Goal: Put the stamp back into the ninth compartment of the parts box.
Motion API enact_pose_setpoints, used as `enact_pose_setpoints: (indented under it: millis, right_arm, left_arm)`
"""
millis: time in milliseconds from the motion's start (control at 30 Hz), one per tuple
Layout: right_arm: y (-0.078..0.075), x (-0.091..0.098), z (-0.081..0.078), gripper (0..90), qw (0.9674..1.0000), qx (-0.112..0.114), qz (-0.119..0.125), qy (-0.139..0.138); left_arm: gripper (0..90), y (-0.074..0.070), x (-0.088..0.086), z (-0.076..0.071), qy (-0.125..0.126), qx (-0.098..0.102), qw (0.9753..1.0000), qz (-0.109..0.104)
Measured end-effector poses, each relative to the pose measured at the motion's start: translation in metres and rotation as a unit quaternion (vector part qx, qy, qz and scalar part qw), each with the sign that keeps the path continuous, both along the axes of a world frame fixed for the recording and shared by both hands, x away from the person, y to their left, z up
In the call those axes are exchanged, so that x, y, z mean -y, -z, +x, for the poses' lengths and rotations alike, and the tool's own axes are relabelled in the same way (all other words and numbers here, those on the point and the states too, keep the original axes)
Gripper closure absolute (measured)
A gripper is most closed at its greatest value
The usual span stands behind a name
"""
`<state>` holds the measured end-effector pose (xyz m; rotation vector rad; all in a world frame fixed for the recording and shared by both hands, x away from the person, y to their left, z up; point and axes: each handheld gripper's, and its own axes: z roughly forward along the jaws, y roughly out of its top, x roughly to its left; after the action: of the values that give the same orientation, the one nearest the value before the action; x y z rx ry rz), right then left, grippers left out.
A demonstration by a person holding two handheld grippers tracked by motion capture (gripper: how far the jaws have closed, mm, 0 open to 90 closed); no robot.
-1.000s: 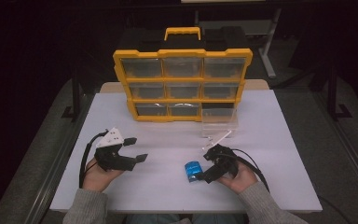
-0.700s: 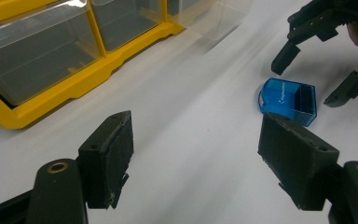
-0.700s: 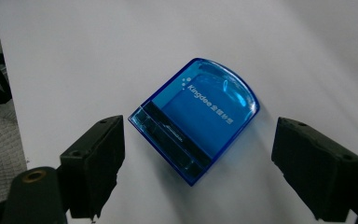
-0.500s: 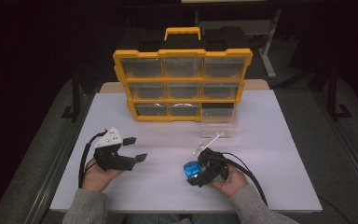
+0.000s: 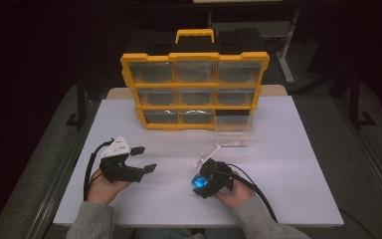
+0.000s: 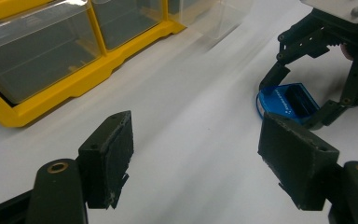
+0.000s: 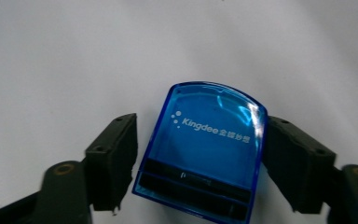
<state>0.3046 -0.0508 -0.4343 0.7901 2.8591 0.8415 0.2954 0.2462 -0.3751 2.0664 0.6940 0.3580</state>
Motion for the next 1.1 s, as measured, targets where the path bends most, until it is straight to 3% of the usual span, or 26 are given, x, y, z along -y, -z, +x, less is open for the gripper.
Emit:
enact_pose_setpoints:
  millis: [400, 733, 1100]
  right_arm:
    - [-0.002, 0.004, 0.003, 38.9, 0.9997, 0.004, -0.003, -0.023]
    - [-0.008, 0.014, 0.009, 39.8, 0.9982, -0.017, 0.027, -0.050]
    - [-0.029, 0.026, 0.019, 39.8, 0.9960, -0.007, 0.036, -0.081]
  left_arm:
    - [26.6, 0.000, 0.000, 0.000, 0.001, -0.001, 1.0000, -0.001]
    - [26.6, 0.001, -0.002, 0.000, -0.001, -0.003, 1.0000, 0.001]
    - [26.5, 0.001, -0.002, 0.000, -0.001, -0.003, 1.0000, 0.002]
